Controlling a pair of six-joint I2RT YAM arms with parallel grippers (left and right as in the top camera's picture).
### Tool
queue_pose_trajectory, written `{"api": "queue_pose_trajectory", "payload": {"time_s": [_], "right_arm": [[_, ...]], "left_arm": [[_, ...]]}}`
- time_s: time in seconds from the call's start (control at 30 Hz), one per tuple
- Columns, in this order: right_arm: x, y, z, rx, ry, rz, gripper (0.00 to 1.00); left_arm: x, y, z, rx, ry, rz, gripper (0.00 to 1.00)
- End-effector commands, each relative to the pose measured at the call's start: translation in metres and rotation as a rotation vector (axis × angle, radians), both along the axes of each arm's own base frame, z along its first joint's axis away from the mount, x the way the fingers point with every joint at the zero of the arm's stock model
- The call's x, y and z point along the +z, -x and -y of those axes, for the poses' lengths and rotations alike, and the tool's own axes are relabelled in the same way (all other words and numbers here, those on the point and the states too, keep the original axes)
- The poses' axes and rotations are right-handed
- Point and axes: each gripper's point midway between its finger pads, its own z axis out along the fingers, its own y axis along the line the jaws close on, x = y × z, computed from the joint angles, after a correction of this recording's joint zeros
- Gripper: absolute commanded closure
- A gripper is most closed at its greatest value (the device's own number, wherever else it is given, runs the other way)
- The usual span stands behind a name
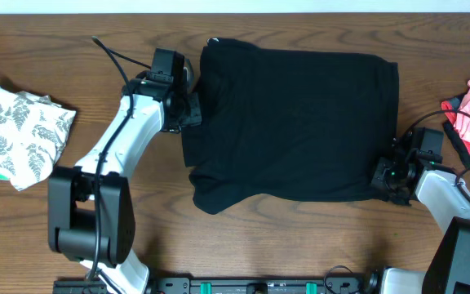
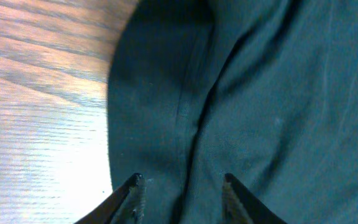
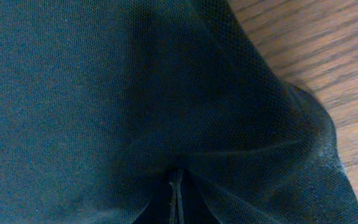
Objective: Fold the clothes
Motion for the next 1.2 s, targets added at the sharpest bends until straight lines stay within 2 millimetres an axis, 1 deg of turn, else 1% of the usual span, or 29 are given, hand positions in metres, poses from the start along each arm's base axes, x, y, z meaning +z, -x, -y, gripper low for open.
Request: {"api": "queue_pose_trajectory", "payload": {"time_s": [0.0, 0.13, 0.27, 0.4, 0.47, 0.5, 0.57, 0.6, 0.63, 0.7, 0.8, 1.0, 1.17], "right_arm": [[-0.039, 0.052, -0.012, 0.000, -0.043, -0.194, 0.99], [-0.039, 0.053, -0.012, 0.000, -0.045, -0.198, 0.99], [-0.039, 0.053, -0.013, 0.001, -0.045, -0.201, 0.99], [-0.039, 0.053, -0.012, 0.001, -0.044, -0.201, 0.99], [-0.039, 0.054, -0.011, 0.000, -0.038, -0.203, 0.99], [-0.039, 0.054, -0.011, 0.000, -0.038, -0.202, 0.99], [-0.039, 0.054, -0.011, 0.000, -0.038, -0.202, 0.99], [-0.039, 0.054, -0.011, 0.000, -0.038, -0.202, 0.99], [-0.039, 0.054, -0.011, 0.001, -0.038, -0.202, 0.99], [-0.039, 0.054, -0.011, 0.008, -0.036, -0.203, 0.99], [-0.039, 0.054, -0.011, 0.007, -0.033, -0.203, 0.99], [-0.039, 0.054, -0.011, 0.007, -0.033, -0.203, 0.99], [-0.039, 0.054, -0.011, 0.007, -0.033, -0.204, 0.99]], "left_arm": [[-0.015, 0.003, 0.008, -0.034, 0.033, -0.041, 0.63], [-0.033, 0.004, 0.018, -0.053, 0.079, -0.085, 0.63], [-0.050, 0.005, 0.021, -0.060, 0.094, -0.118, 0.62], [-0.065, 0.006, 0.019, -0.055, 0.094, -0.150, 0.63], [-0.069, 0.009, 0.023, -0.079, 0.110, -0.161, 0.63], [-0.071, 0.010, 0.023, -0.084, 0.112, -0.167, 0.64], [-0.077, 0.013, 0.021, -0.078, 0.104, -0.188, 0.69], [-0.080, 0.014, 0.017, -0.071, 0.093, -0.200, 0.71], [-0.084, 0.016, 0.009, -0.056, 0.061, -0.214, 0.71], [-0.091, 0.020, -0.013, -0.015, -0.036, -0.240, 0.71], [-0.095, 0.024, -0.044, 0.034, -0.145, -0.261, 0.72], [-0.095, 0.015, -0.085, 0.141, -0.141, -0.251, 0.71], [-0.094, 0.004, -0.112, 0.209, -0.130, -0.215, 0.71]]}}
